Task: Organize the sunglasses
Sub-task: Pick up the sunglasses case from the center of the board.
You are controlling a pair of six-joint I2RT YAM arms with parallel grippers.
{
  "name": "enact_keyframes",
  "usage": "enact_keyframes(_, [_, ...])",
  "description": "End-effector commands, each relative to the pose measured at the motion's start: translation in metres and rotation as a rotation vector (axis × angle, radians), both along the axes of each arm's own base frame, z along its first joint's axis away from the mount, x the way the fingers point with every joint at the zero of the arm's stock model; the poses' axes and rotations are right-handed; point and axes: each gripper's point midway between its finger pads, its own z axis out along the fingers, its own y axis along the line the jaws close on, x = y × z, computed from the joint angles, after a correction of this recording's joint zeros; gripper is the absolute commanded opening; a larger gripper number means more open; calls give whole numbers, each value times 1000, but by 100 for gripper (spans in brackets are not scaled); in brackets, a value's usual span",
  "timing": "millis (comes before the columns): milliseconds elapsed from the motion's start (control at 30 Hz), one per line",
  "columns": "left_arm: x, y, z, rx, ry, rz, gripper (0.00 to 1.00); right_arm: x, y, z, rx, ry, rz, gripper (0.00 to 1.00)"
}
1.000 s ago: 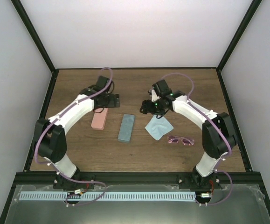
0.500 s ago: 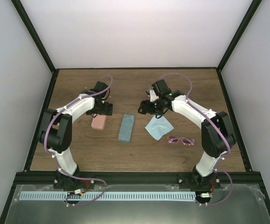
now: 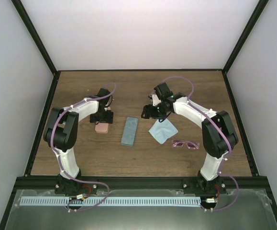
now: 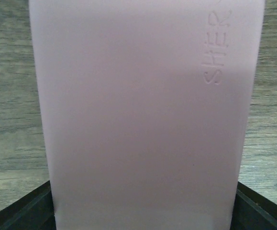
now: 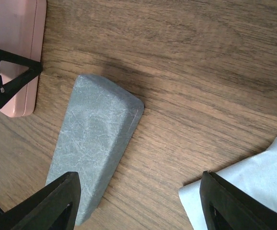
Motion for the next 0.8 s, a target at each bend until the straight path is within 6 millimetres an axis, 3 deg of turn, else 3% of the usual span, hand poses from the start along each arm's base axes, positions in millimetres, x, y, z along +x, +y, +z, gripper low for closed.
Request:
enact_keyframes(0, [9, -5, 8, -19, -22, -5, 82, 10, 6, 7, 13, -18, 14, 70])
enact_keyframes(200, [12, -10, 15, -62, -24, -12, 92, 10, 6, 2, 9, -13, 16, 70])
enact_keyframes(333, [12, -8, 14, -63, -18, -5, 92, 8, 5, -3, 1, -6, 16, 70])
enact_keyframes(667, [10, -2, 15, -88, -22, 44, 73, 5, 4, -14, -7, 12, 20, 70])
enact_keyframes(767, [8, -2, 10, -88, -6, 46, 72, 4, 5, -17, -2, 22, 24, 70])
